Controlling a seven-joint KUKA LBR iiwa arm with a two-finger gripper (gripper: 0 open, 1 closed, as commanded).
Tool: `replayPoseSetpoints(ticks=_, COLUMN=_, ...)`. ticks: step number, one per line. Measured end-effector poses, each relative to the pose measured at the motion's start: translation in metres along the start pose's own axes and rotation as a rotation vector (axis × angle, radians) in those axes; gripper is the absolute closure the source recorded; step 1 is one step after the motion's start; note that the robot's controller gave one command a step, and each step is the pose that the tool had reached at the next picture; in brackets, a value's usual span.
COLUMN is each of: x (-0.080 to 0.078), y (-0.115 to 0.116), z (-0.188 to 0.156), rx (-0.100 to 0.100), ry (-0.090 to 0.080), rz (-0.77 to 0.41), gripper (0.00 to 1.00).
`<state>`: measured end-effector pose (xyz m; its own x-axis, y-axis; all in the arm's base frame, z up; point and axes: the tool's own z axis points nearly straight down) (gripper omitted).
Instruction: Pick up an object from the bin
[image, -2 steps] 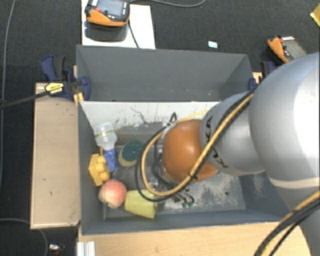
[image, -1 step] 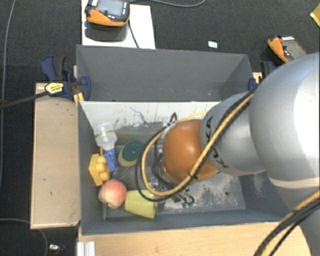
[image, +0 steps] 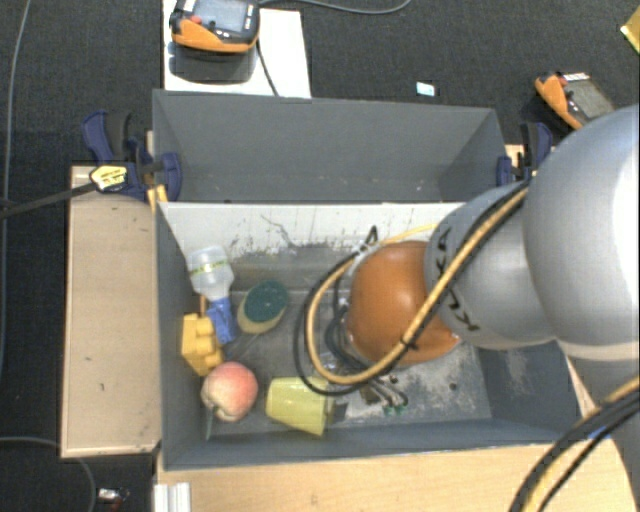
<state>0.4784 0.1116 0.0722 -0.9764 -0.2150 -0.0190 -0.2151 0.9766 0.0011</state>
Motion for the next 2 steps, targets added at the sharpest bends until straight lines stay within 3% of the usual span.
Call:
replayPoseSetpoints(ticks=1, x=-0.0176, y=-0.0284, z=-0.0164, rx=-0.002, ry=-0.001, rz=-0.149, gripper=1.00)
replayPoseSetpoints(ticks=2, x=-0.0162, y=-0.0239, z=-0.0115, rx=0.000, ry=-0.002, rz=-0.095, gripper=1.00)
